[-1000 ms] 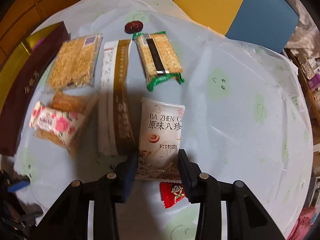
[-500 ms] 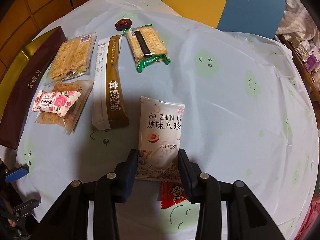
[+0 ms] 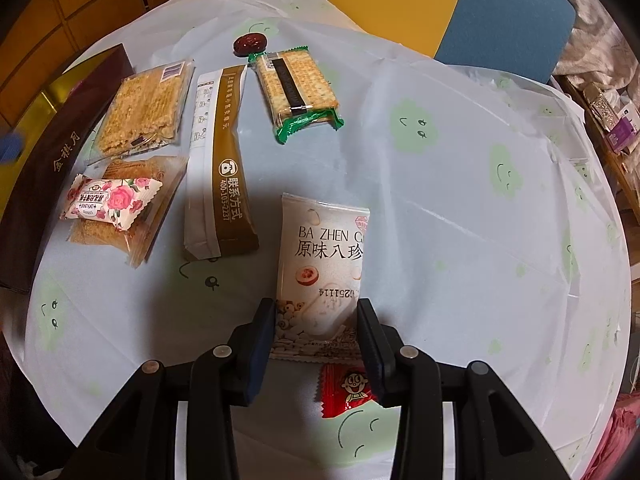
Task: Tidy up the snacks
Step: 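Grasp the rice-crispy bar pack with the left gripper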
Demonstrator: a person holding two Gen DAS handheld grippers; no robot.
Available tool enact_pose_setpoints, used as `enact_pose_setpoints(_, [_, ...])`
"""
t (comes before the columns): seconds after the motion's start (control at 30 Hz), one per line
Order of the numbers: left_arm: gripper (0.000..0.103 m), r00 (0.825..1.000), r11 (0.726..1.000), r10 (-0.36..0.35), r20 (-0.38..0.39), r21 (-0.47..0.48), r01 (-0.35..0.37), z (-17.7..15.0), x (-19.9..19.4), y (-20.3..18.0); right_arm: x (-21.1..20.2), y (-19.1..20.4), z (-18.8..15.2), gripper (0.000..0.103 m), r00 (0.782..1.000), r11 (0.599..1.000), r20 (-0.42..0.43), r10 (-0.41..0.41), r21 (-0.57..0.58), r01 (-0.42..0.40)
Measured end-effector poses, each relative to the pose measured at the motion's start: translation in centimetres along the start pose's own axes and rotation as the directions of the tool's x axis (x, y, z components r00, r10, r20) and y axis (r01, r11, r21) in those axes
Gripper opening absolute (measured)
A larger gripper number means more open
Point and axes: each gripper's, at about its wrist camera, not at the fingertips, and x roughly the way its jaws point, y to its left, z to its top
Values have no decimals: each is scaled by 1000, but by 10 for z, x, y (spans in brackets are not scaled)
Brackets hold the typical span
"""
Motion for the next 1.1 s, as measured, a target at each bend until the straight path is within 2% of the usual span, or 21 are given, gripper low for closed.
enact_pose_setpoints(0.07, [67,998,996,35,-47,-82,-38,17,17,9,-1,-1,0,41,1000,1000,-3,-1,-2,1])
enact_pose_setpoints(0.2, [67,991,982,79,-109,-162,-96,38,44,22,-1,-1,1,41,1000,1000,-9,-3,-5,3])
enact_pose_setpoints(0.4, [71,975,968,173,-141,-156,-194,54,70,24,-1,0,2,41,1000,1000,-14,-7,-17,7])
enact_pose_setpoints(0.6, [77,953,950,281,-111,-109,-293,62,79,19,-1,0,3,41,1000,1000,-16,-6,-19,6])
enact_pose_setpoints(0.8, [77,954,943,285,-95,-151,-297,50,63,28,-1,0,3,41,1000,1000,-15,-5,-19,5])
enact_pose_setpoints(1.0, [77,954,944,283,-103,-148,-296,45,56,31,-2,0,3,41,1000,1000,-12,-14,-20,14])
enact_pose_setpoints(1.1, [77,943,936,310,-117,-139,-325,48,66,30,-2,1,2,41,1000,1000,-12,-16,-20,16])
